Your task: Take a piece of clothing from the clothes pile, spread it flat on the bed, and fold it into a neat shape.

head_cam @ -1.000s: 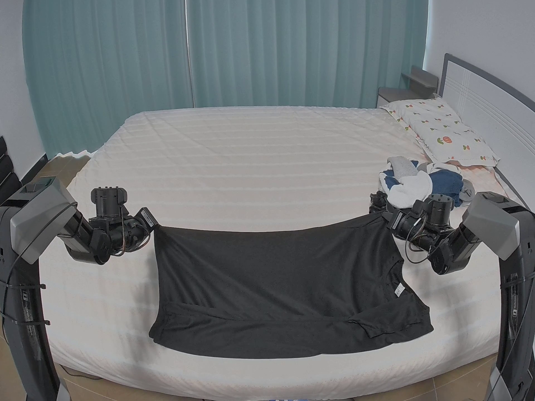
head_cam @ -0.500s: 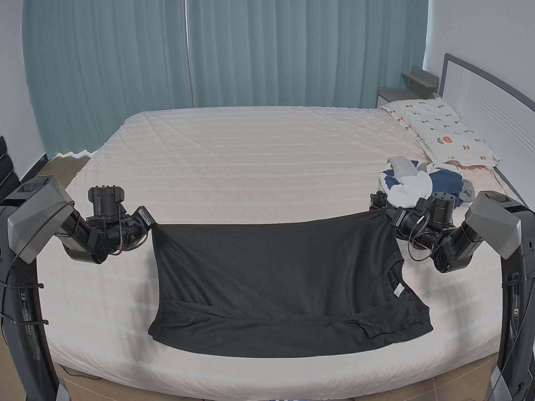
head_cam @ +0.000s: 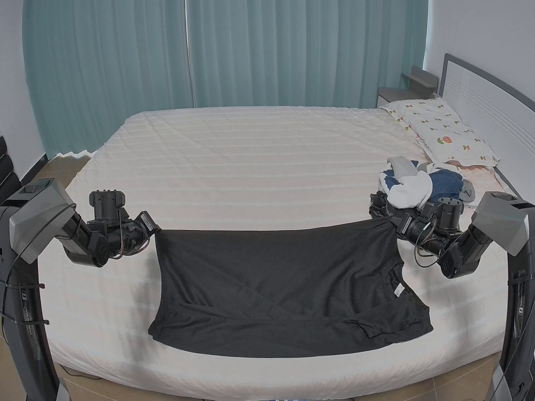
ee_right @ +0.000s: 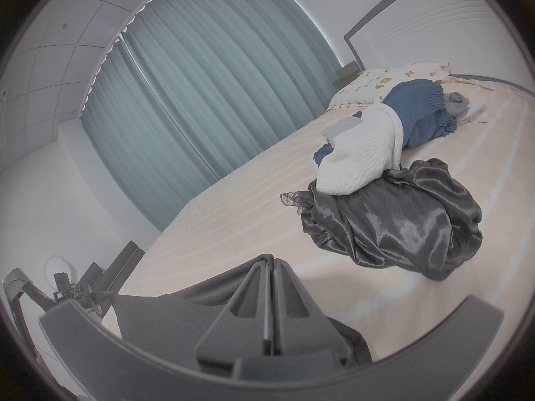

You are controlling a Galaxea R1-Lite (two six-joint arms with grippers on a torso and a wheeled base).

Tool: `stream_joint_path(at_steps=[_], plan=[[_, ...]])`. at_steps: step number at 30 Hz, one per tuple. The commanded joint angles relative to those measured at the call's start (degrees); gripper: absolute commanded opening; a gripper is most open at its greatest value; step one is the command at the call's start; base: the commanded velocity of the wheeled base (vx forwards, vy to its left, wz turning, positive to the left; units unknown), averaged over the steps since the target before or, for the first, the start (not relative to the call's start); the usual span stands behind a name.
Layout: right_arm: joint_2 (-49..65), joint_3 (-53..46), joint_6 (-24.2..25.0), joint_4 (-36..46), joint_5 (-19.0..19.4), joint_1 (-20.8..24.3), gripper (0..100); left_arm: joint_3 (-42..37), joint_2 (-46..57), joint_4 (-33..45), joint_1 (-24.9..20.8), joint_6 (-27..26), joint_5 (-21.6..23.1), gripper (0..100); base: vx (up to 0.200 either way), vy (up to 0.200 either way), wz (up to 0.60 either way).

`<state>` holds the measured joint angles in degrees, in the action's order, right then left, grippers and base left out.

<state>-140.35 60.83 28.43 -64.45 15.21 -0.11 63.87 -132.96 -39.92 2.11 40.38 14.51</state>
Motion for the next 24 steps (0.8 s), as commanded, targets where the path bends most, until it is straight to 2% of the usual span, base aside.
stream_joint_path(at_steps=[1,7,17,24], plan=[[0.87,-2.21,0.22,-0.06,1.05,-0.24,0,-0.23,-0.19,0.02,0.0,-1.18,0.08,0,0.0,0.0,0.0],[-0.36,-2.47,0.22,-0.85,1.13,0.02,0,-0.32,-0.46,-0.15,0.09,-1.79,0.17,0,0.0,0.0,0.0],[-6.43,2.8,0.31,-1.03,0.61,1.25,0,0.03,-3.8,-3.49,0.26,-1.62,0.43,0,0.0,0.0,0.0],[-5.81,2.01,0.4,-1.55,0.69,1.08,0,0.12,-3.8,-3.67,0.18,-1.53,0.52,0,0.0,0.0,0.0]])
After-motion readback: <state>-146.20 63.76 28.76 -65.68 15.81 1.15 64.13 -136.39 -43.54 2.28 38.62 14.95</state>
